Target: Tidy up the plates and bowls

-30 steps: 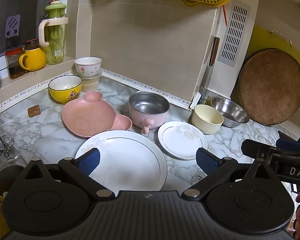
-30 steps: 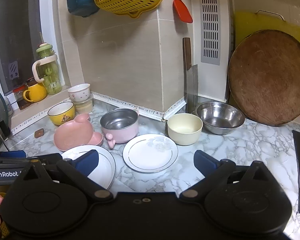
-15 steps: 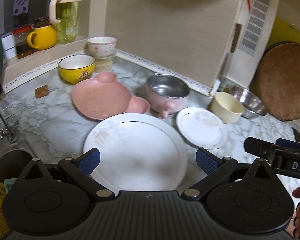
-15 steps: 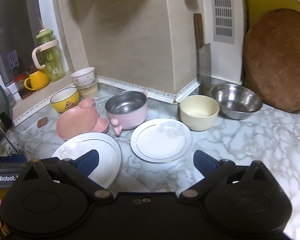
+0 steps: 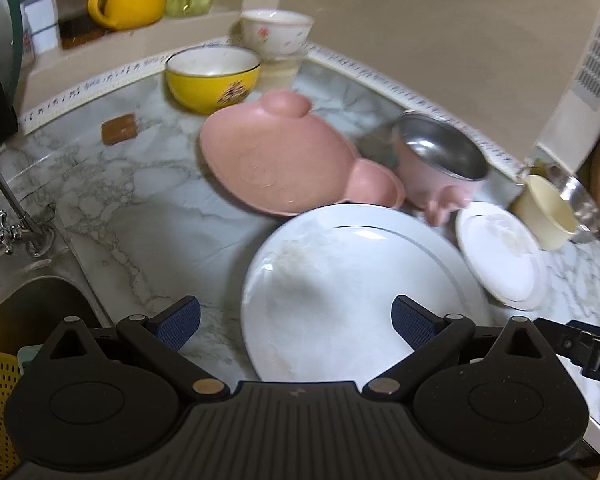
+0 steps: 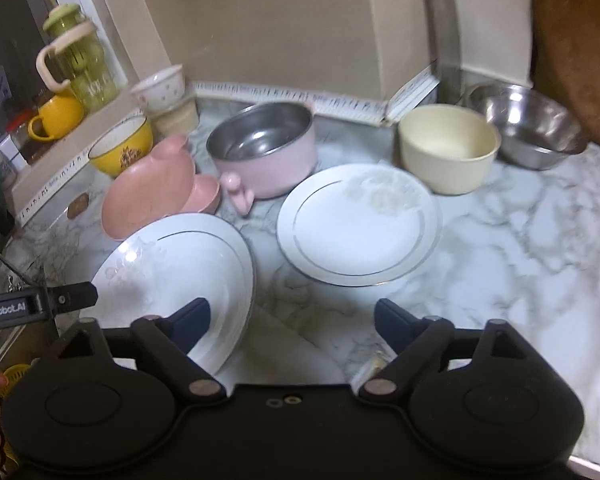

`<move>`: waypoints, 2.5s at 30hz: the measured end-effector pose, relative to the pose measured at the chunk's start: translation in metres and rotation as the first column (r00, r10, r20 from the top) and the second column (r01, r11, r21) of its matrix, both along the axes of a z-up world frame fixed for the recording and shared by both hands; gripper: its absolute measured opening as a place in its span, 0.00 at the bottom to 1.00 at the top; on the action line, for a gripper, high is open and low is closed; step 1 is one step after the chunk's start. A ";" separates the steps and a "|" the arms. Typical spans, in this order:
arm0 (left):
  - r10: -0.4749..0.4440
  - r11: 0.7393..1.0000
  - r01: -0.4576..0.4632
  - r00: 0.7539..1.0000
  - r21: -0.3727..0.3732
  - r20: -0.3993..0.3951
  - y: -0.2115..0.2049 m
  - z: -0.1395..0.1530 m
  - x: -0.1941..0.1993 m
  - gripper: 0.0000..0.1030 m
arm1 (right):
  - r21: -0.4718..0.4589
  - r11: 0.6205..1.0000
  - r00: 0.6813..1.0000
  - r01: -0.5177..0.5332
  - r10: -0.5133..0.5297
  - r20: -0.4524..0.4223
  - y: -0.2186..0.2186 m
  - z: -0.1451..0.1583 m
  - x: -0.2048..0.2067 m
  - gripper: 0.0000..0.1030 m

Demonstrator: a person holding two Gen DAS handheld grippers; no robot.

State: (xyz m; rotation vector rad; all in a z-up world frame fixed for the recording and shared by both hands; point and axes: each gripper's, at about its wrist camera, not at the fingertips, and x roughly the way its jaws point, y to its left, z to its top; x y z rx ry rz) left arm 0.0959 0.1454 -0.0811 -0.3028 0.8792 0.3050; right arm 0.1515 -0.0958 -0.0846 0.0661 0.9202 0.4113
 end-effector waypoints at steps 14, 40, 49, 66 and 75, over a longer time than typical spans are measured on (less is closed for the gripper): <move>0.055 0.979 -0.071 0.995 -0.191 -0.087 0.047 -0.031 0.028 0.77 | 0.010 0.998 0.985 -0.061 0.062 -0.163 0.037 -0.036 0.047 0.52; 0.027 0.976 -0.050 0.994 -0.212 -0.108 0.041 -0.032 0.008 0.16 | 0.100 0.993 0.968 -0.057 0.079 -0.237 0.030 -0.043 0.044 0.10; 0.009 0.979 -0.028 0.996 -0.204 -0.093 0.021 -0.026 -0.022 0.16 | 0.103 0.992 0.971 -0.073 0.094 -0.217 0.009 -0.035 0.015 0.10; 0.008 0.977 -0.029 0.995 -0.210 -0.102 0.013 -0.037 -0.042 0.16 | 0.106 0.992 0.963 -0.073 0.098 -0.250 0.000 -0.044 -0.005 0.09; 0.020 0.978 -0.040 0.995 -0.206 -0.098 0.014 -0.036 -0.043 0.16 | 0.099 0.993 0.968 -0.065 0.087 -0.235 0.000 -0.041 -0.007 0.16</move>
